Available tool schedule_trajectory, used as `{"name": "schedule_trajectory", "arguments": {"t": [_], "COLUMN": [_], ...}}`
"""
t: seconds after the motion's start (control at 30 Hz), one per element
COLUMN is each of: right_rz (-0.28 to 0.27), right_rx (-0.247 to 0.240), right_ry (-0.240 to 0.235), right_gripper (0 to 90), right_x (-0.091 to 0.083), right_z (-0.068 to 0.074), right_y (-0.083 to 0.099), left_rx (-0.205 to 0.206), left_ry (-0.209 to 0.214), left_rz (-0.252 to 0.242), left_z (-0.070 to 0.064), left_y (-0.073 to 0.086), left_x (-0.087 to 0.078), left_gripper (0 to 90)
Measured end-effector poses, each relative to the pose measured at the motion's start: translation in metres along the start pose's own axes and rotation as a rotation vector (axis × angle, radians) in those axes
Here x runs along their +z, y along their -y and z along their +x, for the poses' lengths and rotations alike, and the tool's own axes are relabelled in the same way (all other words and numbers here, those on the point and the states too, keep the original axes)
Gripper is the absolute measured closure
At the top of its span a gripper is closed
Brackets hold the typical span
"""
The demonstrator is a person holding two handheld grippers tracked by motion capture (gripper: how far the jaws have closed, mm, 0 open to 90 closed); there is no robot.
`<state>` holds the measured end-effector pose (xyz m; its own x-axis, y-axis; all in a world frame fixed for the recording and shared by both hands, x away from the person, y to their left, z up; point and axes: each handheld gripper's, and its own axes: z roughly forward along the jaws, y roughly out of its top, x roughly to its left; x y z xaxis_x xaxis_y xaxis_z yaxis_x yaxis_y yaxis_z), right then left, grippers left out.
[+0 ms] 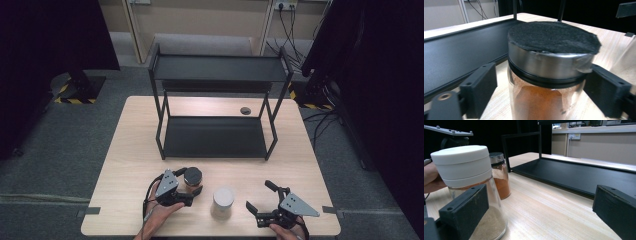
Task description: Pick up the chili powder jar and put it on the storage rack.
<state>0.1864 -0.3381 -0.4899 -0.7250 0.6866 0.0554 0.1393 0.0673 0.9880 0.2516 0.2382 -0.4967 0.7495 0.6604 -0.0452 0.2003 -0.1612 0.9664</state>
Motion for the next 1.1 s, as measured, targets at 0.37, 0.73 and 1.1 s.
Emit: {"name": "schedule_trajectory", "arguments": {"t": [0.37, 0.73, 1.1], "right_rz": [0.000, 0.000, 0.000], "right_rx": [0.002, 0.001, 0.002], "right_ry": [0.003, 0.001, -0.001], "right_gripper": [1.0, 1.0, 0.9], "right_x": [0.000, 0.000, 0.000], "right_z": [0.000, 0.000, 0.000], "right_y": [0.000, 0.000, 0.000], "left_rx": [0.033, 0.026, 0.042], "left_ry": [0.008, -0.005, -0.014], "left_rz": [0.015, -0.010, -0.021], "left_z": [0.000, -0.001, -0.002], "left_y": [-0.005, -0.014, -0.026], "left_x": [0.002, -0.007, -0.013], "left_gripper": [31.5, 31.6, 31.7]}}
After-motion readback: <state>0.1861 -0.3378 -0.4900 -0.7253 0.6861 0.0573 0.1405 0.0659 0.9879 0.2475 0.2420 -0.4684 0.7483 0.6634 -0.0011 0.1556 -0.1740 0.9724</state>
